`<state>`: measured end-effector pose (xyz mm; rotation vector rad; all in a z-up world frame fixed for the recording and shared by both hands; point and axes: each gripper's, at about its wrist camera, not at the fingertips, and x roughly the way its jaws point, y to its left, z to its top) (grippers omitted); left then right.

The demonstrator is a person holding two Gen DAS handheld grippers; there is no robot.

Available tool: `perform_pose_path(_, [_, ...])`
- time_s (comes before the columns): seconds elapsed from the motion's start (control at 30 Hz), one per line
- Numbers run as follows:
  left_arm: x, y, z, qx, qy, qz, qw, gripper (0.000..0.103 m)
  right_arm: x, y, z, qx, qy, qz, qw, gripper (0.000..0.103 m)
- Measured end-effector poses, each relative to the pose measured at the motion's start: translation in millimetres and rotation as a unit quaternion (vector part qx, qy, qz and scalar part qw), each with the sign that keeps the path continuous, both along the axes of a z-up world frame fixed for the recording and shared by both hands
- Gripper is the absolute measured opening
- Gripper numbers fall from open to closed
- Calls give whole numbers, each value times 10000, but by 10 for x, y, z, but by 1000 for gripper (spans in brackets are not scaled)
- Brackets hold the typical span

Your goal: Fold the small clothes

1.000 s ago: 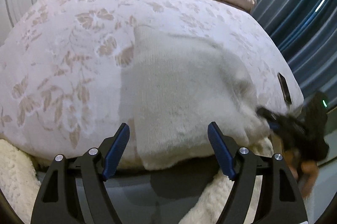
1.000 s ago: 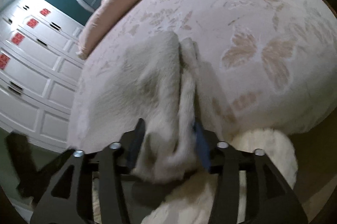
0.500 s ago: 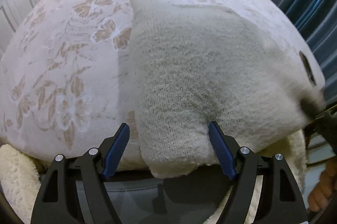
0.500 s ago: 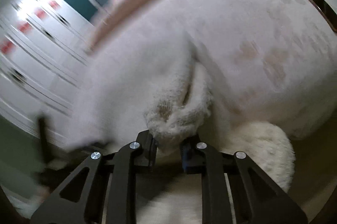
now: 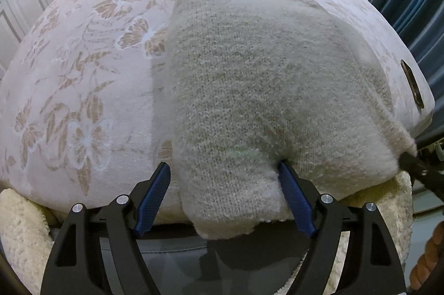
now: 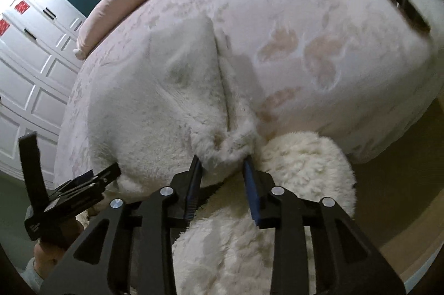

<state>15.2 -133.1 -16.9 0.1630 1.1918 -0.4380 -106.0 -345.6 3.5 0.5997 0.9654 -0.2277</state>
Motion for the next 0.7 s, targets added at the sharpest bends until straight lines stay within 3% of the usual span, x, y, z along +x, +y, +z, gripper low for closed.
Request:
perform_pose_path(0.13, [0, 25, 16, -15, -4, 34, 10000, 80, 82, 144, 306, -1027, -64, 71, 9947, 30])
perform_pose_path(0.2, [-5, 44, 19, -32, -6, 32, 10000, 80, 113, 125, 398, -1255, -102, -91, 9920, 30])
perform_pose_path(0.3, [-5, 113, 54, -122, 0, 76, 9999, 80, 134, 80, 568, -807, -535, -56, 9953, 30])
perform_pose_path(0.47, [-10, 443, 234, -100, -225, 389, 9989, 79, 403, 555, 662, -115, -967, 854, 9916, 30])
perform_pose_path(0.6, [12, 814, 273, 86, -224, 814, 9964, 75, 712, 1014, 370, 107, -755, 1476, 9861, 30])
perform_pose_path(0.63, [22, 912, 273, 96, -184, 948, 9953, 75, 837, 1153, 135, 392, -492, 1757, 9824, 30])
perform_pose_path(0.7, [35, 1047, 276, 58, -139, 1139, 9934, 75, 963, 1365, -291, 420, 140, 2022, 9783, 29])
